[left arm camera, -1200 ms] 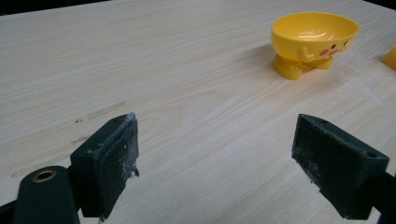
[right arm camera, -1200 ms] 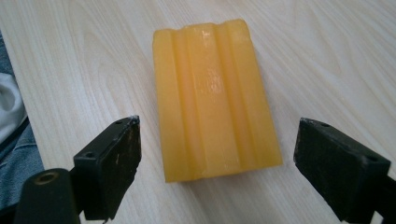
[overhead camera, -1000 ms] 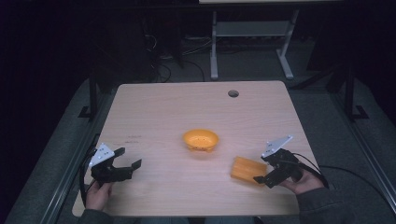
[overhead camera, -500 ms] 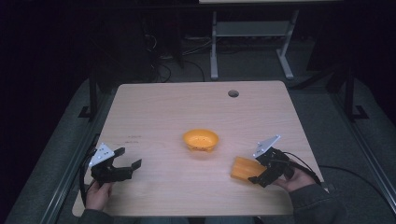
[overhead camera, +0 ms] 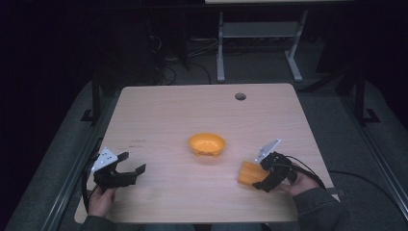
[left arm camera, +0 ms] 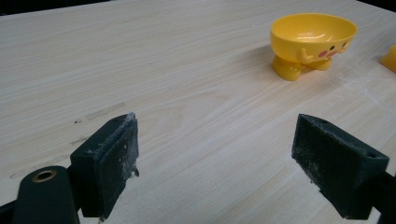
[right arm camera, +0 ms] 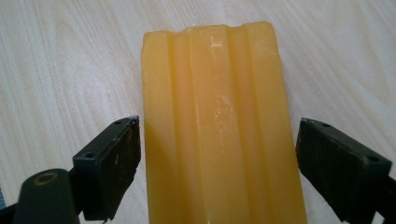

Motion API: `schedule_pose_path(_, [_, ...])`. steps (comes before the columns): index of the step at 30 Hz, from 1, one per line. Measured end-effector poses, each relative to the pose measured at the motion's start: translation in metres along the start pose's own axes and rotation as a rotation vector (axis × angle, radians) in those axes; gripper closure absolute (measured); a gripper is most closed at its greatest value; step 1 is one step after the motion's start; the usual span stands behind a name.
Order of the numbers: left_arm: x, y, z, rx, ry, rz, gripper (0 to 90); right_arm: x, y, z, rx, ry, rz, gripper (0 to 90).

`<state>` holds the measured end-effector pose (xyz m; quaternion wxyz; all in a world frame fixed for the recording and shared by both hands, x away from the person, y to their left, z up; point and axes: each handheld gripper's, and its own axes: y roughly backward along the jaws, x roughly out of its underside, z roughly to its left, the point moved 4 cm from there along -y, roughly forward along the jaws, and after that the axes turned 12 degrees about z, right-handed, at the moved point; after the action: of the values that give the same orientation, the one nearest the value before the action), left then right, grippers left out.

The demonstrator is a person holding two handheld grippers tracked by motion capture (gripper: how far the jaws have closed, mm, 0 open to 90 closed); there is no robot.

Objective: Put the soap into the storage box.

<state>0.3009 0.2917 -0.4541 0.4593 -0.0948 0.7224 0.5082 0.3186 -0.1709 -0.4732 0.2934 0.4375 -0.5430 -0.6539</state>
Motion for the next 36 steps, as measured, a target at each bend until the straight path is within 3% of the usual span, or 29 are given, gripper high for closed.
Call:
schedule_pose_path(22, [-0.001, 0.0, 0.0, 0.006, 0.004, -0.008, 14.1, -0.009, -0.019, -0.001, 0.0, 0.029, 0.09, 16.3])
schedule_pose_path(36, [-0.001, 0.0, 0.0, 0.005, -0.001, -0.005, 14.1, -0.01, -0.018, 0.001, 0.014, 0.046, 0.092, 19.1])
